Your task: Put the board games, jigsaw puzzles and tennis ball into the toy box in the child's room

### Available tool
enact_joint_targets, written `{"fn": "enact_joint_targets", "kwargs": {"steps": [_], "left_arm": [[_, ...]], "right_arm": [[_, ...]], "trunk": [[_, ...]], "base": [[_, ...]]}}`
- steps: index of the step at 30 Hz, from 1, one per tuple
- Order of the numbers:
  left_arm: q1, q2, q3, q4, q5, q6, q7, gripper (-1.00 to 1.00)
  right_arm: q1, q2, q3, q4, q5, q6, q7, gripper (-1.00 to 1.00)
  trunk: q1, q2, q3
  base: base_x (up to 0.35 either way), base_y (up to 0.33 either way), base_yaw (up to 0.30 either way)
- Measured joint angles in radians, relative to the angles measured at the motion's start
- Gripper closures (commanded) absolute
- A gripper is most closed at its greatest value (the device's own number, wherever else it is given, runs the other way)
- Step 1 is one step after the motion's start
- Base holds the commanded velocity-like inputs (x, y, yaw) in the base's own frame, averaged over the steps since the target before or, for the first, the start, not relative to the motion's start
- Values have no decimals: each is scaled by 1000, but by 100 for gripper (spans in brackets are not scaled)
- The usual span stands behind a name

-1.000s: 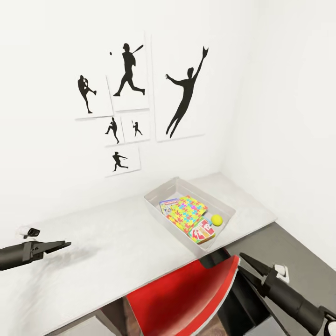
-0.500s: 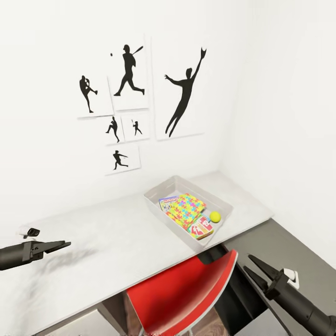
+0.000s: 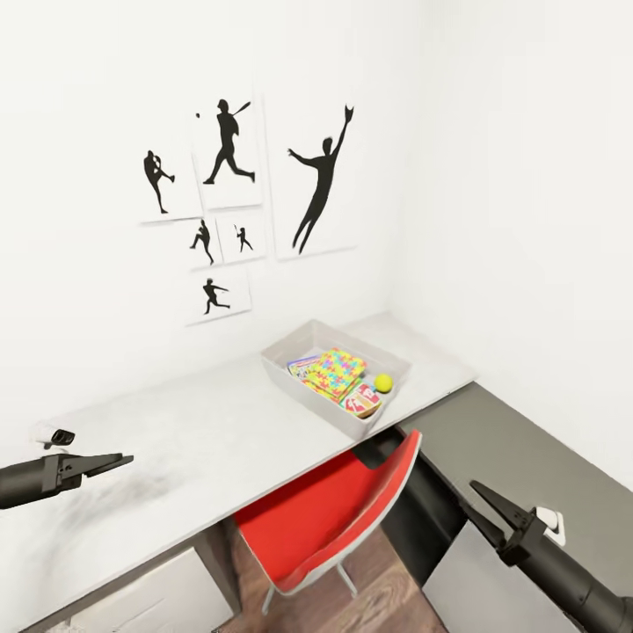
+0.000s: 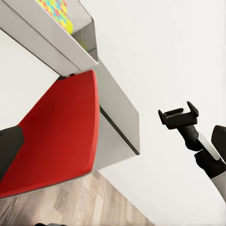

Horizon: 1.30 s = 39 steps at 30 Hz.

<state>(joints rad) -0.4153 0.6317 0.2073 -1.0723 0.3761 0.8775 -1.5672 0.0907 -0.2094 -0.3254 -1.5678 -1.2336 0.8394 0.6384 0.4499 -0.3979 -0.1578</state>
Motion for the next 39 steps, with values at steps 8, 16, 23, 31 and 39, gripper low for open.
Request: {"fn": "enact_joint_targets", "kwargs": {"steps": [8,16,23,31,39], "left_arm": [[0,-1,-2,-24,0,0,0,-100],[0,-1,-3,-31,0,0,0,-100],[0,-1,-3,-33,0,0,0,-100],[0,-1,-3,-34,0,0,0,-100],[0,-1,-3,-34,0,0,0,-100]], "right_arm": [[0,-2,0,7,0,0,1,-100],[0,-2,-1,9,0,0,1,-100],[0,-2,-2,10,0,0,4,-100],[-1,-3,-2,10,0,0,7,-100],[-5,-6,-19,13,-2,0,8,-100]], "trunk": [[0,0,10],[-1,0,19],[-1,0,28],[0,0,38],[0,0,47]], "base": [[-93,45,-213],[-5,2,-216],[0,0,-219],[-24,11,-219],[-101,51,-219]]}}
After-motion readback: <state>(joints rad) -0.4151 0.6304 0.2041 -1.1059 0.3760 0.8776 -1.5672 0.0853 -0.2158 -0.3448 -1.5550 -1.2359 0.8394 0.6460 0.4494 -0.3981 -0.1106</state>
